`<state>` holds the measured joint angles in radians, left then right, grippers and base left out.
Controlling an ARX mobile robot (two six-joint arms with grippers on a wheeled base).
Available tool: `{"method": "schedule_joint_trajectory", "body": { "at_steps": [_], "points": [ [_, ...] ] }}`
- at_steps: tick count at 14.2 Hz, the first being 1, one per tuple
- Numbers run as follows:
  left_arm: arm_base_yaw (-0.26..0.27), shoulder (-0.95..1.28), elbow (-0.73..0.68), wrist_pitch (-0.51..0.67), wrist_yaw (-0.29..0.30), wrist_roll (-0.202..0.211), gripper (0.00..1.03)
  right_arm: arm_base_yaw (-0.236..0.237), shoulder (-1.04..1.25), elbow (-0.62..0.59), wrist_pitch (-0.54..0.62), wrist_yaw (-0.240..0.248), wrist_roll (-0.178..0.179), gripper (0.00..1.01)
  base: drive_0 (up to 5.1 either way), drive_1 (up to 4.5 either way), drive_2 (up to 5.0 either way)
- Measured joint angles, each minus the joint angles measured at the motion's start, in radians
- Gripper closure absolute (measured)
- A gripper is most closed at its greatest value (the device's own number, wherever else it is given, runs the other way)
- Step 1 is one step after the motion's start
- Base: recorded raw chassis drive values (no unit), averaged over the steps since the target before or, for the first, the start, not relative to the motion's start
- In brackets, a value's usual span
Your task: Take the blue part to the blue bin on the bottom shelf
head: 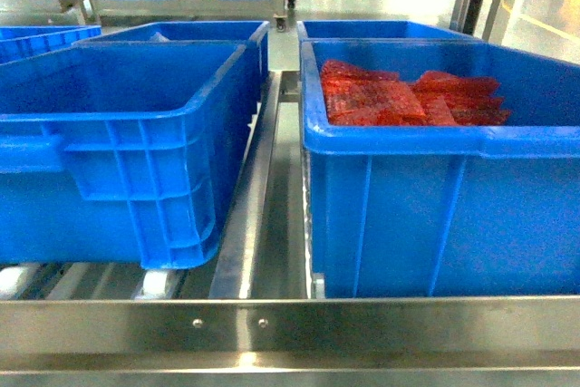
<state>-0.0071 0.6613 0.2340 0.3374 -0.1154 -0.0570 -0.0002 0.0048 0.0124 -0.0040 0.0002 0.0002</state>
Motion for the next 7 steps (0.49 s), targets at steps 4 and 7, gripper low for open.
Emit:
{"method": "schedule_joint_trajectory", "body": {
  "at_steps": [4, 7],
  "points": [
    [0.000, 0.001, 0.000, -0.002, 0.000, 0.000, 0.59, 0.000, 0.000, 0.000, 0.002, 0.000, 0.000, 0.03, 0.0, 4.35, -4.3],
    [0.000, 0.002, 0.000, 0.005, 0.000, 0.000, 0.59, 0.000, 0.000, 0.000, -0.001, 0.000, 0.000, 0.03, 0.0, 4.35, -4.3]
  ]
}}
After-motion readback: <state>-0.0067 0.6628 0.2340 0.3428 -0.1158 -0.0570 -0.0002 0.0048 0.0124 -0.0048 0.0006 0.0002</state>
